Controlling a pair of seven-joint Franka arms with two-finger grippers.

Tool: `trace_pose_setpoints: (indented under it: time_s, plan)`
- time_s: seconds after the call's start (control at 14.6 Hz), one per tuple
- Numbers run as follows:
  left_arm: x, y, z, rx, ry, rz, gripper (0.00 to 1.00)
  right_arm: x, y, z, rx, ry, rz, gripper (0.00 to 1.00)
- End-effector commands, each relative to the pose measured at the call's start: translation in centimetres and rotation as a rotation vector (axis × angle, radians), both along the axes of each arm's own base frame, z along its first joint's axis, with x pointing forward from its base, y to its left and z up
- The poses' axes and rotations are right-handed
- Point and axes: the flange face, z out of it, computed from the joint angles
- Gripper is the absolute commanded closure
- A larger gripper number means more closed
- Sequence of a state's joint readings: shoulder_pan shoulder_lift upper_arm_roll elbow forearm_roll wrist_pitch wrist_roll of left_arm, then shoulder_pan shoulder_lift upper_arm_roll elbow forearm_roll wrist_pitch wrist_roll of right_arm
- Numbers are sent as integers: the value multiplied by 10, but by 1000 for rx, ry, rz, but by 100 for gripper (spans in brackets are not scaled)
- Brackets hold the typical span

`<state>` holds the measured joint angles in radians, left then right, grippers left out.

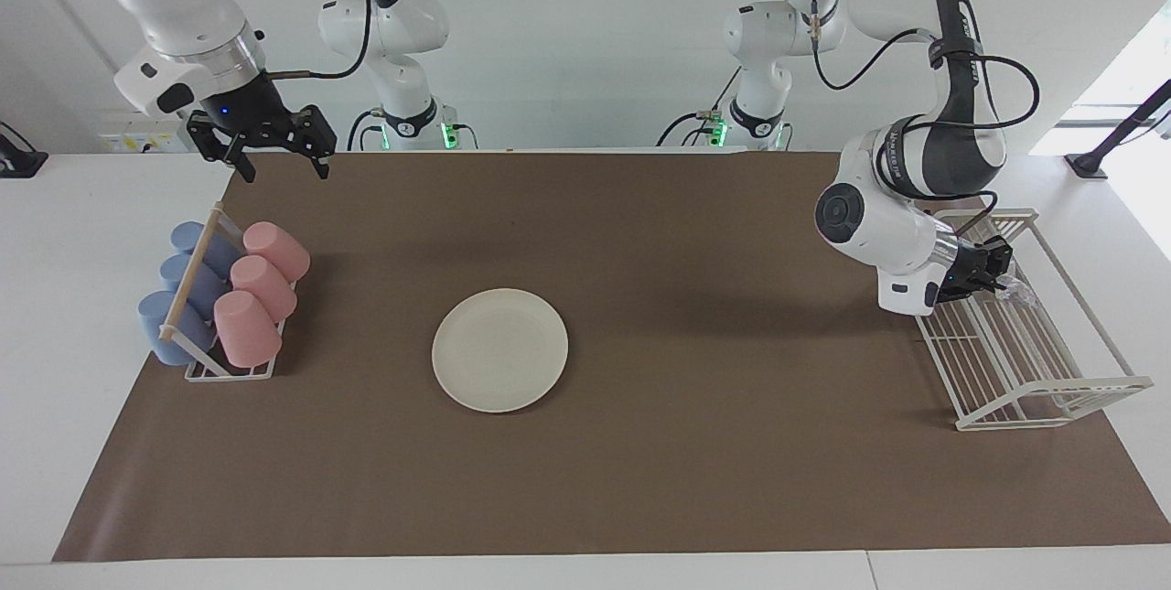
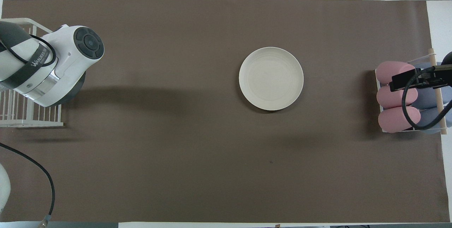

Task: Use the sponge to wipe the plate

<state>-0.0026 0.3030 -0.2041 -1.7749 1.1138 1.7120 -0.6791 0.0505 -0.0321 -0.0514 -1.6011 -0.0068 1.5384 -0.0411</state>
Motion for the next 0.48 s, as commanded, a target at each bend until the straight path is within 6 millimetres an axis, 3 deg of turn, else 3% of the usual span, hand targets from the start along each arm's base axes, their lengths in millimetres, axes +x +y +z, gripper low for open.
trace_pose_setpoints:
  time_s: [0.0,0.07,0.14,0.41]
  plan:
    - [-1,-8,-4,0,-3,18,80,-4,3,1,-4,-18,-19,0]
    - [-1,-9,-3,0,-4,15,26,-3,3,2,-4,-20,-19,0]
    - [-1,-10,-3,-1,-5,14,0,-3,3,1,-4,-19,-19,0]
    - [-2,-10,0,-4,-6,14,0,-3,4,1,-4,-20,-17,0]
